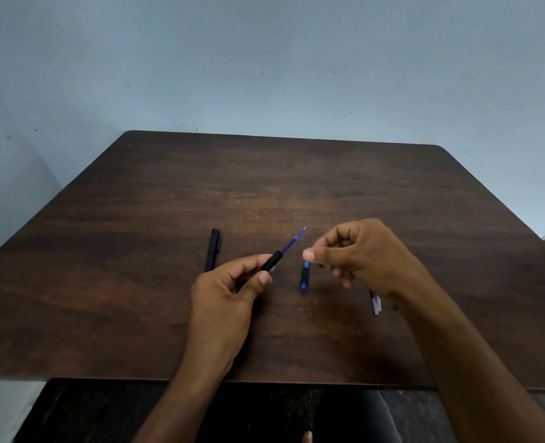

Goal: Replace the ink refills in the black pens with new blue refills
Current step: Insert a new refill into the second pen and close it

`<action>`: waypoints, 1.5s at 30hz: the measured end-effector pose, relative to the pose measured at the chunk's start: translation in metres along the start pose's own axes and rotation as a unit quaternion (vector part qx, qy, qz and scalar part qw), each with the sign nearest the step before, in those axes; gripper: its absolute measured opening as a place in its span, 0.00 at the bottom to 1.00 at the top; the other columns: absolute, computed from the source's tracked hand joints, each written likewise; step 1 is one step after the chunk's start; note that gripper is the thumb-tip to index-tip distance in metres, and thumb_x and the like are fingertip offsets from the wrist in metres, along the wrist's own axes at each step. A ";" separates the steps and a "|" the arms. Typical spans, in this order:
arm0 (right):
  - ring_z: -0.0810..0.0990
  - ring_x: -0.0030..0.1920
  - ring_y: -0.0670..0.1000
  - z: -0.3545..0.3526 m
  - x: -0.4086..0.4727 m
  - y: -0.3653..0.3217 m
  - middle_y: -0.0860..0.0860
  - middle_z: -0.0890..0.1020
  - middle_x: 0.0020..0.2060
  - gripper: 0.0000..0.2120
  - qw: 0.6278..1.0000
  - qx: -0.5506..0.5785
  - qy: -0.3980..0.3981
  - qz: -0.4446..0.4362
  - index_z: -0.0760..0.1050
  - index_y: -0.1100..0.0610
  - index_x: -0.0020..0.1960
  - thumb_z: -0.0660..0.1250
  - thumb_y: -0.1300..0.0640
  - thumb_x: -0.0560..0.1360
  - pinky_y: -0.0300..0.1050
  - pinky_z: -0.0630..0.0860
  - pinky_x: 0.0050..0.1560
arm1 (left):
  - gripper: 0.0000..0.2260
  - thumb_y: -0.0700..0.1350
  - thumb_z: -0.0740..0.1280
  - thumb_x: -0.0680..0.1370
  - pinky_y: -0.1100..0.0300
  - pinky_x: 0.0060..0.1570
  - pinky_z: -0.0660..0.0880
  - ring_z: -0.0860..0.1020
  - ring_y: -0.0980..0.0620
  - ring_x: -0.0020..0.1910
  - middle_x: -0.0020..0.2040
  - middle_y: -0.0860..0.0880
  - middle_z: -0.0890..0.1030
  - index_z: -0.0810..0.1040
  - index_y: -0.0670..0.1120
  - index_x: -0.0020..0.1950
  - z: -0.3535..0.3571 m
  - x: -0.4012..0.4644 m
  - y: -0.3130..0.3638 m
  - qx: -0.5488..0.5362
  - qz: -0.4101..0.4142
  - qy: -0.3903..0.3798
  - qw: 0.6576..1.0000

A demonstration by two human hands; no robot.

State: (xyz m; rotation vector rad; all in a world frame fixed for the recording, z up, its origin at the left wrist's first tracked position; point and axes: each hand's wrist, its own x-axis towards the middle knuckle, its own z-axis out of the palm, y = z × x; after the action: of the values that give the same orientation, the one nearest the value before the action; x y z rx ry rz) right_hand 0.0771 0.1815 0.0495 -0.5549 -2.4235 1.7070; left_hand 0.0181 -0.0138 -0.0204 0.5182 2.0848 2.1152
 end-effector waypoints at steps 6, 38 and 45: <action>0.76 0.25 0.50 0.025 0.009 0.001 0.55 0.82 0.30 0.26 0.960 -0.257 0.022 0.104 0.81 0.64 0.40 0.75 0.39 0.69 0.44 0.78 0.29 | 0.15 0.35 0.73 0.76 0.71 0.50 0.77 0.85 0.61 0.52 0.48 0.59 0.88 0.86 0.54 0.53 0.000 0.001 0.000 0.017 0.012 -0.007 1.000; 0.87 0.43 0.64 0.016 -0.008 0.025 0.66 0.86 0.45 0.08 0.921 0.382 0.076 -0.016 0.78 0.69 0.51 0.65 0.62 0.80 0.50 0.84 0.40 | 0.15 0.36 0.76 0.73 0.73 0.53 0.75 0.83 0.65 0.51 0.49 0.64 0.86 0.87 0.55 0.52 -0.001 -0.001 0.001 0.108 0.066 -0.004 0.992; 0.87 0.44 0.63 0.017 -0.006 0.026 0.66 0.86 0.46 0.08 0.928 0.366 0.062 -0.035 0.80 0.67 0.50 0.67 0.61 0.79 0.51 0.84 0.42 | 0.16 0.36 0.76 0.73 0.76 0.51 0.74 0.82 0.66 0.50 0.48 0.65 0.86 0.86 0.57 0.52 -0.001 -0.003 0.001 0.115 0.065 -0.005 0.991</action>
State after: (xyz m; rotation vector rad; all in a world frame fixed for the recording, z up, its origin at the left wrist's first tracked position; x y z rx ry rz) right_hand 0.0829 0.1721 0.0203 -0.4334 -1.5146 2.2540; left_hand 0.0202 -0.0160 -0.0194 0.7089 2.3636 1.9407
